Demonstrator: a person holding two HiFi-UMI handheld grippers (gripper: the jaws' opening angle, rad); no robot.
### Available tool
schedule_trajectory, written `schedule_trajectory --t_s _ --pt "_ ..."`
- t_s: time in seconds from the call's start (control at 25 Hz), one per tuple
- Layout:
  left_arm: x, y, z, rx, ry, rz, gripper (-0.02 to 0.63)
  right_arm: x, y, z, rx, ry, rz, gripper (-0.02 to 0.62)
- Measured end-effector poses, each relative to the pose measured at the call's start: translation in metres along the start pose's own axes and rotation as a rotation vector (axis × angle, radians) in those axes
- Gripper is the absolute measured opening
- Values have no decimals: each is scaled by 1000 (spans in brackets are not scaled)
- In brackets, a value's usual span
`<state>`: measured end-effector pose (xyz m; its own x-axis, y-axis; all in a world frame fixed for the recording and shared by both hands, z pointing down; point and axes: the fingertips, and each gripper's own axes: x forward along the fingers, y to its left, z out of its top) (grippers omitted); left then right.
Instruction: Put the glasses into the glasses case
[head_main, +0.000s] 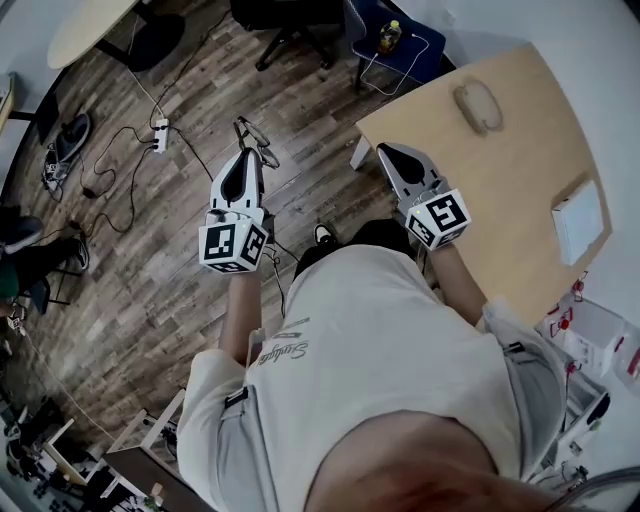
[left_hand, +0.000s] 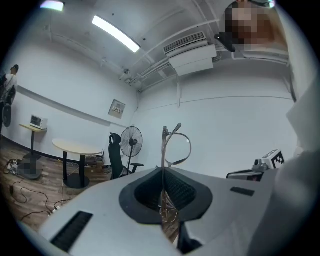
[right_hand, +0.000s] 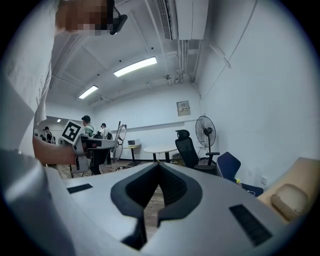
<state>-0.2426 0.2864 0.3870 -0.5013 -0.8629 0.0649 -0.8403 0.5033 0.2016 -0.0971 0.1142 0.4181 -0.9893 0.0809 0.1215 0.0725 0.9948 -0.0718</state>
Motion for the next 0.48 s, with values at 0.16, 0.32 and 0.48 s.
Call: schedule_trajectory --t_s 0.16,0.32,0.48 --pt "19 16 2 -3 13 -20 21 15 -7 -4 10 22 -26 -5" --pt "42 20 -5 2 36 -38 21 26 -22 -12 28 41 -43 -5" --pt "73 14 -10 24 57 -56 21 35 -47 -21 48 32 -56 -5"
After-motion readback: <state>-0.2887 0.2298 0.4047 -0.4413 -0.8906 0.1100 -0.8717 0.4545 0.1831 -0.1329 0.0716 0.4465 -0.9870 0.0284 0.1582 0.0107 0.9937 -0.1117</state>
